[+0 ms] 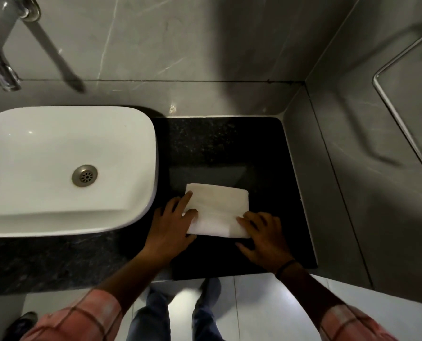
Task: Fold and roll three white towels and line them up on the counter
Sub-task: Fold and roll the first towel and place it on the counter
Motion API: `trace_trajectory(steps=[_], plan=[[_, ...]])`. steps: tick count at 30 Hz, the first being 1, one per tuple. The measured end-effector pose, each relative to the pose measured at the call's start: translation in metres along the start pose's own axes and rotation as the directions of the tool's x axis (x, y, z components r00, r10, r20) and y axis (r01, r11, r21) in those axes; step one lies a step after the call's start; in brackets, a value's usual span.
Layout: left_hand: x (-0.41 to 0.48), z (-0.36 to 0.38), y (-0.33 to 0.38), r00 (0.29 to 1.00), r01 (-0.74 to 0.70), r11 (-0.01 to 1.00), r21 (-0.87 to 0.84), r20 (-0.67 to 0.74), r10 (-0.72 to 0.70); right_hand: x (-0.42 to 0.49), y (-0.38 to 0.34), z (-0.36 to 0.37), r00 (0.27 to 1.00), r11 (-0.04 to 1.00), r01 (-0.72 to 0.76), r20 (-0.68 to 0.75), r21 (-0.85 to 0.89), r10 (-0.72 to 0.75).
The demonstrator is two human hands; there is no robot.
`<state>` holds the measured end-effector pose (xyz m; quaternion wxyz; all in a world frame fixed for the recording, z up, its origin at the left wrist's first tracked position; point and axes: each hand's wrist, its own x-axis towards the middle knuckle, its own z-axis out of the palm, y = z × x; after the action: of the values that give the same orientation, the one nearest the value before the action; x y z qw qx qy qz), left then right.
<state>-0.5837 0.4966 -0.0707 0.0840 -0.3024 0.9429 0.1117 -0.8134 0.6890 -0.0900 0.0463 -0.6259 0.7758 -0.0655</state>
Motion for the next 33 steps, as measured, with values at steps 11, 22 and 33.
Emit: trace_trajectory(steps=[11,22,33], plan=[[0.132,-0.058,0.025,0.976,0.14,0.977,-0.159,-0.144,-0.163,0.051,-0.003,-0.024,0.574,0.223,-0.76,0.47,0.611,0.67],[0.147,-0.044,0.076,0.914,0.405,0.753,-0.52,0.259,-0.312,0.066,-0.045,-0.03,0.202,-0.636,-0.547,0.823,0.545,0.531],[0.266,-0.06,0.132,0.984,0.168,0.694,-0.7,0.079,-0.158,0.134,0.044,-0.035,0.172,-0.864,-0.165,0.877,0.475,0.449]])
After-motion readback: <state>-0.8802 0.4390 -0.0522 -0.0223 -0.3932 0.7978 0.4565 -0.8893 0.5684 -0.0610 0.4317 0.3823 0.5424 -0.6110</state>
